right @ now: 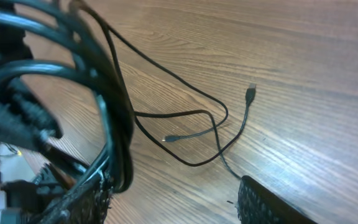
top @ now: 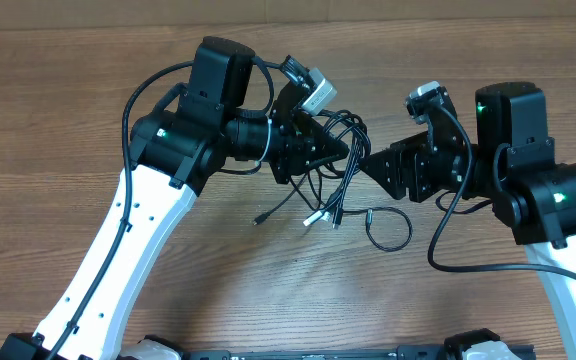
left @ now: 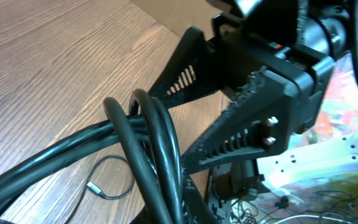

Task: Untangle cables

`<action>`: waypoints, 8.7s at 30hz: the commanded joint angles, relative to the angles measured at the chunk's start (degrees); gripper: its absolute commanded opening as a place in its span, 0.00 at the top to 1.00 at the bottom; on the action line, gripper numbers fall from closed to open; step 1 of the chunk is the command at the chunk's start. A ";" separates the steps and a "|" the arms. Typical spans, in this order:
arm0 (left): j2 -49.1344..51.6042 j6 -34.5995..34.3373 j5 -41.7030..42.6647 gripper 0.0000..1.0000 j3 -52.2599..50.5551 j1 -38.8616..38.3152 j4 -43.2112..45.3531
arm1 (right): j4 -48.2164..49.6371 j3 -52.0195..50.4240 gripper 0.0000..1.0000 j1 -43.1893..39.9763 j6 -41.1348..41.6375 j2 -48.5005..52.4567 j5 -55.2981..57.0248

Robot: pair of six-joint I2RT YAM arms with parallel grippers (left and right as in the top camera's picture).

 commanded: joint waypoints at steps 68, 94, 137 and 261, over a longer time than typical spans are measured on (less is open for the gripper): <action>-0.72 15.50 13.79 0.96 1.03 -4.02 -8.26 | 24.00 0.13 0.96 0.13 -1.33 -0.31 5.68; -0.72 15.50 12.57 0.96 1.03 -5.42 -10.47 | 13.81 0.13 0.96 0.11 11.19 -0.31 41.05; -0.04 6.19 -23.15 0.30 1.01 -5.81 -7.54 | 9.86 0.13 0.96 0.02 44.02 -0.31 7.93; 5.99 14.82 0.55 0.96 1.01 -4.35 4.48 | 1.90 0.11 0.65 -9.70 48.50 0.15 -5.46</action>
